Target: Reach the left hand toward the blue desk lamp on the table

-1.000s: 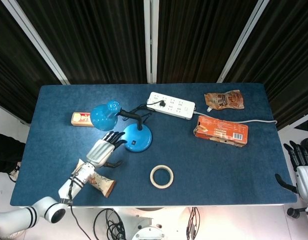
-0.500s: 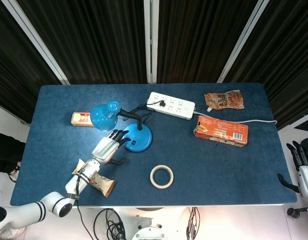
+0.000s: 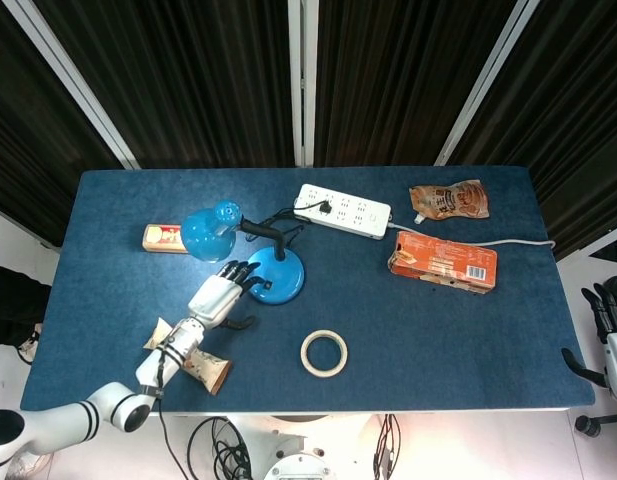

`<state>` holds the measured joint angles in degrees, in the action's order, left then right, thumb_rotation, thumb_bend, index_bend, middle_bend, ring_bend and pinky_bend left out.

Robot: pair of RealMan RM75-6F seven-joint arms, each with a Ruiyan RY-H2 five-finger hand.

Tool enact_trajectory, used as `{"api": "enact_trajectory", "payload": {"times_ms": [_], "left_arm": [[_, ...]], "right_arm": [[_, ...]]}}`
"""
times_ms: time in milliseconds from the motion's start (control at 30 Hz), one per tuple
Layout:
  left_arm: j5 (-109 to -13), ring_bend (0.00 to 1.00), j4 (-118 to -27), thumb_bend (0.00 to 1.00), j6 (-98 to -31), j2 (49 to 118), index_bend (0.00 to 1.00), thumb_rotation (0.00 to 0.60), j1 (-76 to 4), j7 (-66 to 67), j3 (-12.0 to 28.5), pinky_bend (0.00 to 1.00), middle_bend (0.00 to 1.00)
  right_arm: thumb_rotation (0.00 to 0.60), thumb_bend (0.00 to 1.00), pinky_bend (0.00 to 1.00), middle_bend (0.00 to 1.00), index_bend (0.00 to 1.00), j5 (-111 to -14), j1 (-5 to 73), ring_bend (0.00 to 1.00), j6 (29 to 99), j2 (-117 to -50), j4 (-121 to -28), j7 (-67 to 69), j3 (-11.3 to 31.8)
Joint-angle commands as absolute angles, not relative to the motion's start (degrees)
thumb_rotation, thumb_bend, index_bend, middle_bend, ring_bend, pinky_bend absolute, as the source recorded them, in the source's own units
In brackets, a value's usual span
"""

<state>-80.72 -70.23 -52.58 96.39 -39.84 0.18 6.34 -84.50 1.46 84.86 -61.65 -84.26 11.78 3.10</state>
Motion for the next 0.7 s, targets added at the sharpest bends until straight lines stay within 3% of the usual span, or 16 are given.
{"api": "enact_trajectory", "payload": {"times_ms": [33, 700], "left_arm": [[-80.9, 0.0, -70.4, 0.3, -52.9, 96.5, 0.19, 0.469, -39.9, 0.2, 6.2, 0.0, 0.0], [-80.2, 0.0, -69.0, 0.3, -52.6, 97.5, 0.19, 0.468, -40.8, 0.0, 5.8, 0.0, 0.0]], "right_arm": [[0.6, 0.21, 0.0, 0.0, 0.0, -84.4, 1.4, 0.0, 84.8, -61.7, -84.1, 11.9, 3.1], [0.6, 0.21, 0.0, 0.0, 0.0, -84.4, 1.4, 0.0, 84.7, -61.7, -84.4, 11.3, 3.3]]}}
